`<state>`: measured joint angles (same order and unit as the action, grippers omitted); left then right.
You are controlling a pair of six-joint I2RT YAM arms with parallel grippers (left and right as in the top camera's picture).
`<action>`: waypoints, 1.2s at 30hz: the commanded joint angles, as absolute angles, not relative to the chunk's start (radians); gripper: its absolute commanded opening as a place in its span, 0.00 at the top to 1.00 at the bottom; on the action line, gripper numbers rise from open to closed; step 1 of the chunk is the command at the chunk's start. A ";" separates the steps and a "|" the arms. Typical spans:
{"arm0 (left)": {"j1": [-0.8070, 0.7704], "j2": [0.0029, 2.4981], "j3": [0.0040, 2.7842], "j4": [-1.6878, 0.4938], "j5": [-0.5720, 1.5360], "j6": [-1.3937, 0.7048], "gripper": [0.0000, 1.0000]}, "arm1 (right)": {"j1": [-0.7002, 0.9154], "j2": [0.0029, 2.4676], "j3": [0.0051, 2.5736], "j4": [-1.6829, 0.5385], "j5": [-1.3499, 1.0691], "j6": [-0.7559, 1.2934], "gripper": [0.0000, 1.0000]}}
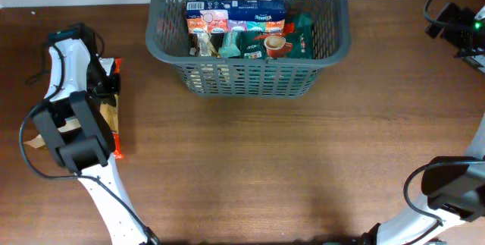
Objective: Pack container
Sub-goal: 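Reach the left gripper to the orange-red box and grasp it, then lift the orange-red box into the basket and release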
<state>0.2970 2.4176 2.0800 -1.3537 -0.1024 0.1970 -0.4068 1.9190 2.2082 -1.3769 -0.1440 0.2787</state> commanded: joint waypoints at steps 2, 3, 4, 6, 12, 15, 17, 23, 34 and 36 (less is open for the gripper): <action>0.294 2.429 2.331 -1.436 -0.067 0.196 0.98 | -0.405 1.924 2.209 -1.374 -0.146 0.269 0.01; 0.290 2.418 2.399 -1.454 -0.067 0.196 0.98 | -0.405 1.924 2.209 -1.374 -0.147 0.269 0.01; 0.289 2.405 2.470 -1.470 -0.067 0.196 0.98 | -0.405 1.924 2.209 -1.374 -0.147 0.269 0.01; 0.279 2.376 2.626 -1.492 -0.067 0.203 0.98 | -0.405 1.924 2.209 -1.374 -0.147 0.269 0.01; 0.196 2.261 3.002 -1.448 -0.066 0.356 0.99 | -0.405 1.924 2.209 -1.374 -0.146 0.269 0.01; 0.083 2.211 3.143 -1.408 -0.066 0.612 0.99 | -0.405 1.924 2.209 -1.374 -0.147 0.269 0.01; -0.001 2.173 3.136 -1.389 -0.063 0.783 0.98 | -0.405 1.924 2.209 -1.374 -0.147 0.269 0.01; -0.264 2.181 3.113 -1.437 -0.064 1.077 0.98 | -0.405 1.924 2.209 -1.374 -0.147 0.269 0.02; -0.421 2.353 2.916 -1.326 -0.066 1.183 0.98 | -0.405 1.924 2.209 -1.374 -0.146 0.269 0.01; -0.421 2.387 2.843 -1.284 -0.067 1.183 0.98 | -0.405 1.924 2.209 -1.374 -0.147 0.269 0.01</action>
<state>-0.4290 2.3783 2.9009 -1.3399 -0.0517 1.1454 -0.4068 1.9190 2.2082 -1.3766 -0.1440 0.2790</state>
